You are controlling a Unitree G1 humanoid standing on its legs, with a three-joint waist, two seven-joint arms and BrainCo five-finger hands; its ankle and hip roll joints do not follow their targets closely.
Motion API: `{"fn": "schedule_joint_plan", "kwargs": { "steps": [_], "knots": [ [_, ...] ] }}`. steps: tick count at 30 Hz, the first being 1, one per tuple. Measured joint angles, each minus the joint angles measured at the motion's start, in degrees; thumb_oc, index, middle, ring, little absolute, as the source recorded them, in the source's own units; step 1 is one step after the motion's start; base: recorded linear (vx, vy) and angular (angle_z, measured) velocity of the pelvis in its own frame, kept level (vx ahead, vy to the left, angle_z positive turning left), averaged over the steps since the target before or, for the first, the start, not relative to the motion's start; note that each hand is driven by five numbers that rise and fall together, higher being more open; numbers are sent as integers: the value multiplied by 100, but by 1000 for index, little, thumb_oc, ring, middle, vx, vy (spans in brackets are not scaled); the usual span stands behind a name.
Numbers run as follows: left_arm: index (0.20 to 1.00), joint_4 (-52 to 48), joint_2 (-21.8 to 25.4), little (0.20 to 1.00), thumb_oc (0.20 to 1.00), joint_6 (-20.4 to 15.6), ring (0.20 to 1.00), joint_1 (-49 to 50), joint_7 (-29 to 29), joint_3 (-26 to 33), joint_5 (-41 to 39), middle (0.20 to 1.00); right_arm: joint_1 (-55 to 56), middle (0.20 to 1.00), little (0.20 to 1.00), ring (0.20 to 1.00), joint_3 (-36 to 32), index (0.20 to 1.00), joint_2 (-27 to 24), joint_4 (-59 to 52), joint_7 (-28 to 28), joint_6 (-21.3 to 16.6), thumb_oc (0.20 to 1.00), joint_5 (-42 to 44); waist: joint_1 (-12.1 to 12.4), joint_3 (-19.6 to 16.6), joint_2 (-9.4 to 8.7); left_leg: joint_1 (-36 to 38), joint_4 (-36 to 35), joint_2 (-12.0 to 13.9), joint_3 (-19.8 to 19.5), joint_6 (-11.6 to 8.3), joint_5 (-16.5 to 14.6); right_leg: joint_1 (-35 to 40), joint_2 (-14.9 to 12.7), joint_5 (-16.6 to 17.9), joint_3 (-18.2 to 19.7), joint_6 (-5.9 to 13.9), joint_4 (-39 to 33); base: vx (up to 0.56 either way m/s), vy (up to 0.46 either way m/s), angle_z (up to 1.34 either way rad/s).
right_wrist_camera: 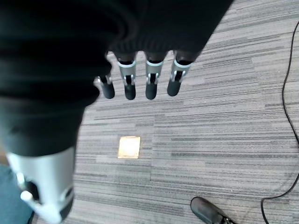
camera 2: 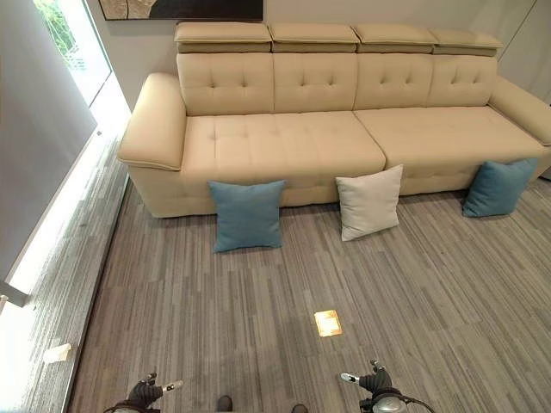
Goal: Pick up all the scattered cushions and arrange them neatly on the sofa.
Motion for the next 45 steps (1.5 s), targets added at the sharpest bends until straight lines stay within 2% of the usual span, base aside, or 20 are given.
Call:
{"fn": "schedule_joint_plan", "kwargs": {
  "steps": [15, 17, 20, 22, 24, 27, 30, 31, 32, 33, 34, 35, 36, 37, 38, 39, 40, 43, 44, 45],
  "knots": [
    [1000, 171, 33, 1000, 1000, 44, 1000, 40, 3, 3, 56, 1000, -70, 1000, 1000, 1000, 241, 1000, 15, 1, -5, 36, 1000, -425, 157, 198, -96, 94, 24, -51, 117, 8, -33, -8, -51, 33, 104, 5, 6, -2, 59, -4],
    [1000, 266, 37, 1000, 1000, 61, 1000, -2, -1, 7, 104, 1000, -179, 1000, 1000, 1000, 352, 1000, 16, 18, -4, 106, 1000, -429, 163, 249, -110, 66, 23, -141, 192, 107, -88, -132, -160, -8, 109, 67, 184, -3, 193, -4],
    [1000, 299, 46, 1000, 1000, 76, 1000, -25, 0, 4, 166, 1000, -248, 1000, 1000, 1000, 476, 1000, 21, 13, 1, 132, 1000, -448, 202, 343, -38, 140, -5, -237, 222, 319, -140, -412, -417, -154, 120, 214, 1040, 11, 129, 0],
    [1000, 304, 64, 1000, 1000, 81, 1000, -44, 3, 3, 163, 1000, -335, 1000, 1000, 1000, 605, 1000, 11, -2, 0, 131, 1000, -552, 230, 441, 119, 194, -3, -234, 184, 517, -126, -1016, -613, -161, 130, 235, 2339, 97, 69, 6],
    [1000, 298, 135, 1000, 1000, 81, 1000, -162, 30, 3, 159, 1000, -319, 1000, 1000, 1000, 658, 1000, 46, -32, 11, 137, 1000, -638, 250, 533, 179, 281, 20, -334, 23, 732, -102, -1704, -786, -436, 264, 468, 3460, 157, -26, 24],
    [1000, 311, 206, 1000, 1000, 79, 1000, -285, 41, 13, 151, 1000, -390, 1000, 1000, 1000, 671, 1000, 37, -203, 8, 136, 1000, -649, 230, 611, 73, 239, 24, -392, -204, 733, -139, -1870, -380, -502, 447, 476, 2088, 191, -87, 48],
    [1000, 424, 166, 1000, 1000, 76, 1000, -357, 33, 14, 151, 1000, -426, 1000, 1000, 1000, 647, 1000, 43, -135, 2, 137, 1000, -648, 83, 612, -55, 229, 25, -526, -727, 717, -223, -1865, -121, -197, 431, 311, 1249, 272, -196, 104],
    [1000, 417, 133, 1000, 1000, 58, 1000, -131, 33, 3, 151, 1000, -438, 1000, 1000, 1000, 591, 1000, 30, -1, 0, 131, 1000, -646, 158, 520, -60, 548, 44, -471, -961, 549, -485, -1319, 47, 291, 352, -190, 803, 411, -362, 164],
    [1000, 426, 81, 1000, 1000, 59, 1000, -83, 21, -2, 150, 1000, -344, 1000, 1000, 1000, 586, 1000, 20, -48, 0, 122, 1000, -637, 50, 478, 51, 402, 465, -350, -1318, 270, -664, -804, 176, 255, -122, -312, 271, 430, -411, 168],
    [1000, 390, 44, 1000, 1000, 30, 1000, -108, 0, -5, 151, 1000, -264, 1000, 1000, 1000, 538, 1000, 12, -67, 2, 118, 1000, -633, 183, 435, -30, 339, 834, -354, -1112, 105, -729, -530, 254, 284, -218, -500, -7, 205, -242, 142],
    [1000, 391, -18, 1000, 1000, 4, 1000, -98, -6, -6, 152, 1000, -367, 1000, 1000, 1000, 435, 1000, 10, -212, -13, 51, 1000, -589, 228, 444, -108, -172, 1907, -355, -695, -187, -918, -433, 315, 225, -177, -660, 15, 214, -275, 77],
    [1000, 361, -35, 1000, 1000, 5, 1000, -156, -12, -9, 151, 1000, -425, 1000, 1000, 1000, 433, 1000, 1, -381, -19, -31, 1000, -560, 321, 480, -239, -1126, 3608, -369, -314, -360, -865, -402, 353, -41, -154, -879, 17, 183, -203, 50],
    [1000, 270, -43, 1000, 1000, 3, 1000, -274, -8, -4, 144, 1000, -482, 1000, 1000, 1000, 411, 1000, 19, -317, -15, -60, 1000, -520, 419, 567, -292, -2061, 5256, -189, -67, -625, -305, -284, 490, -224, -187, -1095, 20, 229, -153, 36],
    [1000, 190, 23, 1000, 1000, -2, 1000, -276, -1, 7, 111, 1000, -499, 1000, 1000, 1000, 416, 1000, 53, -172, -13, -59, 1000, -509, 511, 664, -405, -2569, 5753, 47, 198, -454, -372, -111, 582, -334, -269, -1179, 16, 297, -57, 38],
    [1000, 178, 166, 1000, 1000, 9, 1000, -286, -3, 4, 95, 1000, -537, 1000, 1000, 1000, 410, 1000, 70, -100, -35, -58, 1000, -410, 442, 760, -512, -2685, 4543, 198, 589, -213, -462, 43, 627, -547, -346, -1060, 12, 367, -9, 34],
    [1000, 191, 229, 1000, 1000, 23, 1000, -323, -4, -7, 116, 1000, -535, 1000, 1000, 1000, 415, 1000, 65, 40, -57, -21, 1000, -398, 355, 823, -522, -2691, 2303, 179, 832, -174, -240, 92, 734, -783, -338, -815, -9, 331, 38, 16],
    [1000, 312, 215, 1000, 1000, 76, 1000, -346, -9, -11, 161, 1000, -675, 1000, 1000, 1000, 579, 1000, 91, 300, -68, 27, 1000, -395, 309, 999, -429, -2703, 769, 138, 880, -224, -4, 372, 901, -948, -309, -630, 17, 360, 123, -26],
    [1000, 403, 215, 1000, 1000, 113, 1000, -158, -11, 6, 161, 1000, -641, 1000, 1000, 1000, 736, 1000, 84, 339, -70, 25, 1000, -396, 453, 968, -395, -2657, 935, 55, 940, -14, 176, 934, 917, -1168, -100, -406, 19, 470, 276, -123],
    [1000, 484, 142, 1000, 1000, 129, 1000, 145, -9, 71, 211, 1000, -366, 1000, 1000, 1000, 739, 1000, 60, 335, -70, 43, 1000, -426, 331, 633, -191, -1848, 849, -141, 1113, 825, 623, 1244, 894, -1401, 69, -65, 519, 169, 178, -55],
    [1000, 527, 177, 1000, 1000, 128, 1000, 147, -5, 12, 223, 1000, -245, 1000, 1000, 1000, 741, 1000, 140, 337, -66, 71, 1000, -426, 284, 477, -222, -1664, 740, -124, 1014, 928, 843, 1083, 774, -1548, 59, 38, 1097, 142, 189, -56]
  ]
}}
